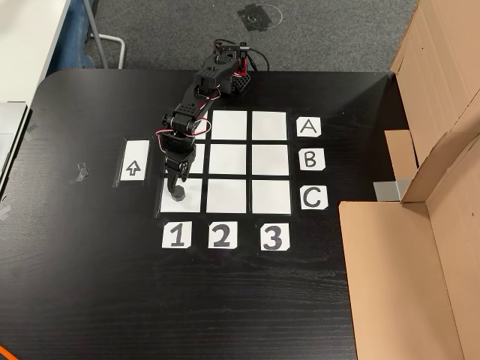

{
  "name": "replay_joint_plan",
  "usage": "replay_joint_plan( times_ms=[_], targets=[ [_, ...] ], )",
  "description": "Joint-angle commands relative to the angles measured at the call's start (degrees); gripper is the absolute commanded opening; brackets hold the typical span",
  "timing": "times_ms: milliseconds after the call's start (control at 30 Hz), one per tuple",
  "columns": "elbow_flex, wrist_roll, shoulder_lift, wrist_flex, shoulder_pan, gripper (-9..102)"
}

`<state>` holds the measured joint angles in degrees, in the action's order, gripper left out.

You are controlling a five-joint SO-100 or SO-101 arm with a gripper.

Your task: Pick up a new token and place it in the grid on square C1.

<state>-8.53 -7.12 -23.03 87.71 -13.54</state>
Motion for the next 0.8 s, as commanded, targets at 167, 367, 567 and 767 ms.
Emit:
replay_joint_plan(
  times_ms=[167, 367, 567, 767],
  targets=[
    [-1.0, 0.2, -13.5, 0.0, -0.8, 33],
    [-5.4, 1.0, -21.9, 0.0, -2.4, 35],
    [-11.3, 3.5, -29.5, 0.0, -6.4, 39],
    [-16.5, 6.4, -36.7, -2.2, -13.0, 41]
  ],
)
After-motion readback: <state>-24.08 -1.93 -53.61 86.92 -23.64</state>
